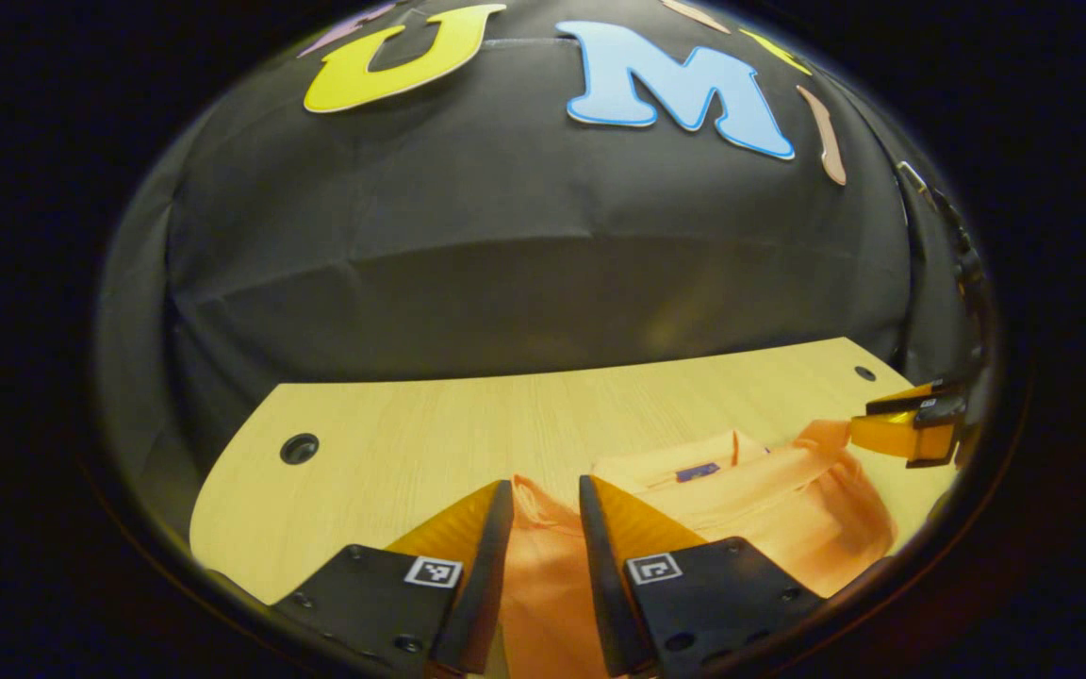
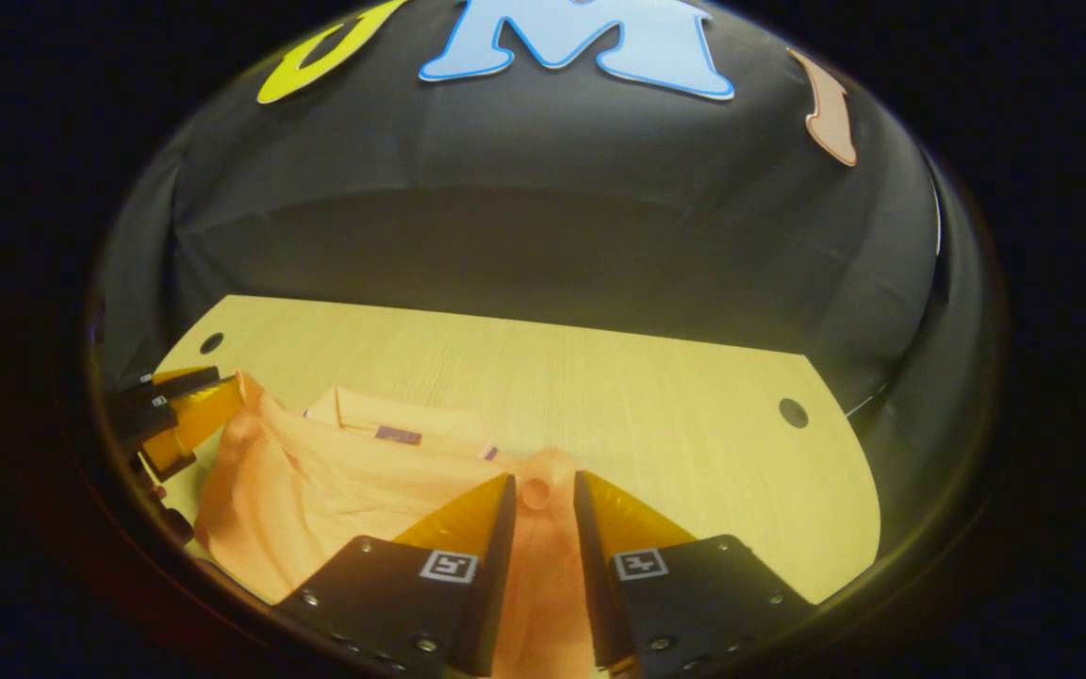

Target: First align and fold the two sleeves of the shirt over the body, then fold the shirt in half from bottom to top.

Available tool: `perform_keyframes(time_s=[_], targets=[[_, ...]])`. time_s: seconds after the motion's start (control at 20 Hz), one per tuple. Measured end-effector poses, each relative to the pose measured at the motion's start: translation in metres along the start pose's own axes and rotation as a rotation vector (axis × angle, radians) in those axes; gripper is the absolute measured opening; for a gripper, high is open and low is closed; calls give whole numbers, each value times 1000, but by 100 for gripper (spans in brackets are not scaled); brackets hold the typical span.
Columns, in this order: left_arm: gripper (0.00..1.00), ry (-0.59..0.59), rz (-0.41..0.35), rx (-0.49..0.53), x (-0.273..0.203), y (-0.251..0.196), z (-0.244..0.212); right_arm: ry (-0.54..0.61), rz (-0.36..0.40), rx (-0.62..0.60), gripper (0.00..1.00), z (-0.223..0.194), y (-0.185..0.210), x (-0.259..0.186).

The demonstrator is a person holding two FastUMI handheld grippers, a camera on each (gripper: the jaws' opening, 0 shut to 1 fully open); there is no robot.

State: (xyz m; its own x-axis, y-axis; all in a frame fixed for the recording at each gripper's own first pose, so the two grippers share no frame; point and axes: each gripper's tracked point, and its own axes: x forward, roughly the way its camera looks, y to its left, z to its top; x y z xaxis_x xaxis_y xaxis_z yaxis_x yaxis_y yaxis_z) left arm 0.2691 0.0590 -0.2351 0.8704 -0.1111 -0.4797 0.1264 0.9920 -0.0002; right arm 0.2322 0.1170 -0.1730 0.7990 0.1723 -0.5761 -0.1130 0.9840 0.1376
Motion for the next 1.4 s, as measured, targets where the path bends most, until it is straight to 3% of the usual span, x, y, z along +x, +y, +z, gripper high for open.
perform_keyframes(time_s=[0.05, 0.25, 0.3, 0.35, 0.45, 0.9, 1.4], targets=[[54, -6, 1, -4, -4, 0, 2, -7, 1, -6, 51, 2, 1, -3], [82, -31, 17, -19, -21, 4, 13, -50, 14, -31, 74, 14, 8, -23], [89, -37, 26, -12, -27, 6, 16, -62, 18, -36, 75, 16, 10, -28], [96, -50, 38, -3, -34, 7, 21, -73, 22, -37, 86, 20, 13, -36], [99, -82, 50, 2, -50, 7, 33, -101, 45, -28, 88, 27, 20, -53], [99, -202, 69, -22, -133, -9, 71, -258, 62, -46, 88, 57, 19, -137], [96, -340, 126, -12, -247, -36, 83, -378, 50, -48, 88, 26, -20, -240]])
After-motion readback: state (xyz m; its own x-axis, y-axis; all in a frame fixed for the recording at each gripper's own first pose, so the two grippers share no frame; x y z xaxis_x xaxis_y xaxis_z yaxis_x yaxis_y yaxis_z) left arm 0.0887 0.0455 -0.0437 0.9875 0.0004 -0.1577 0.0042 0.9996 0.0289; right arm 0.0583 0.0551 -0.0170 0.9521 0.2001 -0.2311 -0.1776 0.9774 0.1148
